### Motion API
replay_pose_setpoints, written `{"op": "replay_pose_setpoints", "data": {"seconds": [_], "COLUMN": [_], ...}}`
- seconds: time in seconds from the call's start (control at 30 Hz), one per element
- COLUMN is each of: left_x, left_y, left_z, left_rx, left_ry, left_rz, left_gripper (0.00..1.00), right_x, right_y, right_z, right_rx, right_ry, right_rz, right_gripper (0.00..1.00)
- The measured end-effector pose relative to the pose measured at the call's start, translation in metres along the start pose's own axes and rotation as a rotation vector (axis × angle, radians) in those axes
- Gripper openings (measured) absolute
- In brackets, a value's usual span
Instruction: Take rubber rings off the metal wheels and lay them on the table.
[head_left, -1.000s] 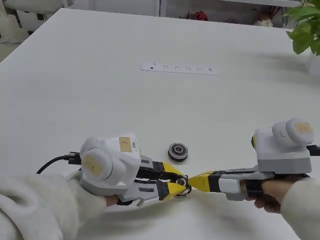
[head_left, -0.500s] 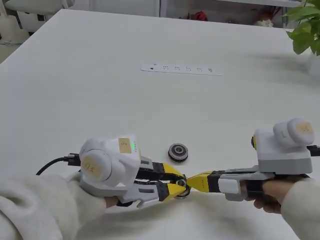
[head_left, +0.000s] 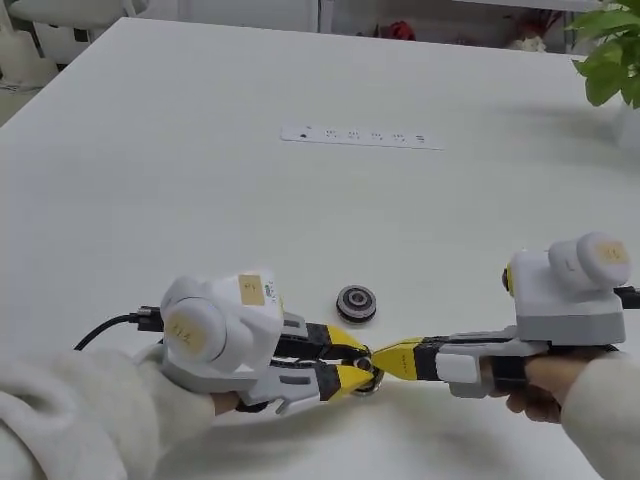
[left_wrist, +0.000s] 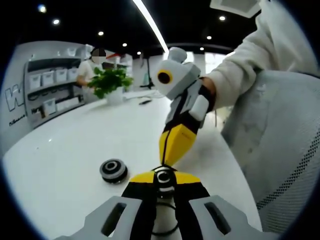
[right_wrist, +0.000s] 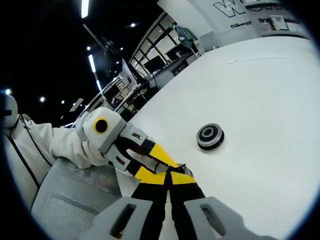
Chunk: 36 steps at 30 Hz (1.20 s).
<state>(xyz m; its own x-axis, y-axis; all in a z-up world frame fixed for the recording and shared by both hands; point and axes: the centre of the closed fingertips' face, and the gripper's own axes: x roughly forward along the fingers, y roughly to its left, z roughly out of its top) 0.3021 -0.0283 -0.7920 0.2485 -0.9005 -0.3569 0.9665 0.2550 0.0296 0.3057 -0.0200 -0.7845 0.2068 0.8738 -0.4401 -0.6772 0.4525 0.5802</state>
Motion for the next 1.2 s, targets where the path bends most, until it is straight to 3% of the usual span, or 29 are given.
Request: {"op": "replay_pose_setpoints", "data": {"seconds": [0.43,0.57,0.97,1.2], "left_x": [0.001,0.003,0.001,-0.009], "left_y": [0.000,0.000,-0.001,0.004], "left_z": [0.001,0.001,0.001,0.015], "left_rx": [-0.023,-0.016,-0.009,-0.034], "left_ry": [-0.014,-0.008,0.029,-0.010], "left_rz": [0.011,0.011,-0.001,0.010], "left_gripper": [0.13,0.14,0.17,0.20], "right_x": [-0.001,-0.001,-0.002,-0.004], "right_y": [-0.002,-0.009,-0.010,-0.011], "right_z": [0.001,-0.003,-0.003,0.000], "right_rx": [0.004,0.006,0.012,0.012], "right_ry": [-0.008,0.007,0.009,-0.003], "right_rz": [-0.005,-0.032,-0.039,-0.044], "right_gripper": [0.00,0.00,0.00,0.00]}}
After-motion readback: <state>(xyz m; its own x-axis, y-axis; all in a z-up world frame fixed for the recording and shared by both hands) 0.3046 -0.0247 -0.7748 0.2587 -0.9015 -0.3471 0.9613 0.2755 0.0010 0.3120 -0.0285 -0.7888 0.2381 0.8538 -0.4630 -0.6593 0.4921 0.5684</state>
